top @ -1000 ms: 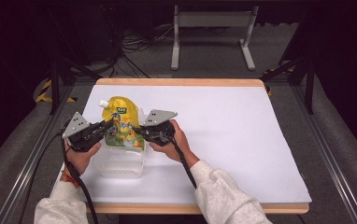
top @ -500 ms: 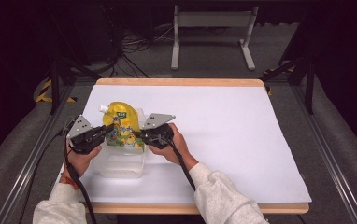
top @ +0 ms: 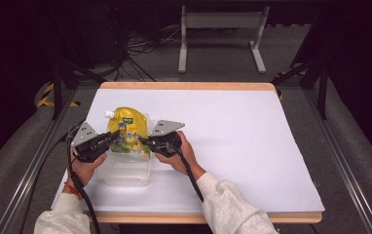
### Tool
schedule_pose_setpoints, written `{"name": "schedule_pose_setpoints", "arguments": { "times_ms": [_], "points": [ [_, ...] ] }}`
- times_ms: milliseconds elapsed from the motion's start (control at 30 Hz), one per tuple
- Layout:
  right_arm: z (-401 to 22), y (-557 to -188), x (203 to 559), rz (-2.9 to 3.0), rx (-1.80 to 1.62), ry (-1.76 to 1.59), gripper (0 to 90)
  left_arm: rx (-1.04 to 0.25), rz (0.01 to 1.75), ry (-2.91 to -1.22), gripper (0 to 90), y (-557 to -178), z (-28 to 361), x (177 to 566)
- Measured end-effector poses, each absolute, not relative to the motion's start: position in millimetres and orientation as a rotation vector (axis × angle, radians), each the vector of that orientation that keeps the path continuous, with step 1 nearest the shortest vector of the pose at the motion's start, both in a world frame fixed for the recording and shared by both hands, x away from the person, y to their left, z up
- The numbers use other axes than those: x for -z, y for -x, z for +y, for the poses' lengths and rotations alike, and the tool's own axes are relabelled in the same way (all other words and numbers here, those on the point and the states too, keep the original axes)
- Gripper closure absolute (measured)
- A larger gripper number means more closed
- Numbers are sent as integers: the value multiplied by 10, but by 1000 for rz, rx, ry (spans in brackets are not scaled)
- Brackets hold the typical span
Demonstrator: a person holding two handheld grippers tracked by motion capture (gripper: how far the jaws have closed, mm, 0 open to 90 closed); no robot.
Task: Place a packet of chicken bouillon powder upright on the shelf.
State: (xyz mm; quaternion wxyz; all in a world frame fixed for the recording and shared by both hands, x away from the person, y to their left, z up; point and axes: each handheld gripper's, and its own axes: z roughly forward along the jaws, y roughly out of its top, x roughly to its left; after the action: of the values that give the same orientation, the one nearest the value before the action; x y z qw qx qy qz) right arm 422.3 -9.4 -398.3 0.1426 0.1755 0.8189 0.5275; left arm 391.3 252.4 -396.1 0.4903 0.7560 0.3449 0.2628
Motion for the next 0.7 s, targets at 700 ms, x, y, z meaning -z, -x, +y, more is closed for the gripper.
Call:
{"name": "schedule_pose_setpoints", "arguments": {
  "times_ms": [700],
  "points": [
    [-80,-4194,3988,2357,-1507,-507,856,-711,882,-1799,770,-3776,2512,3912]
  ]
}}
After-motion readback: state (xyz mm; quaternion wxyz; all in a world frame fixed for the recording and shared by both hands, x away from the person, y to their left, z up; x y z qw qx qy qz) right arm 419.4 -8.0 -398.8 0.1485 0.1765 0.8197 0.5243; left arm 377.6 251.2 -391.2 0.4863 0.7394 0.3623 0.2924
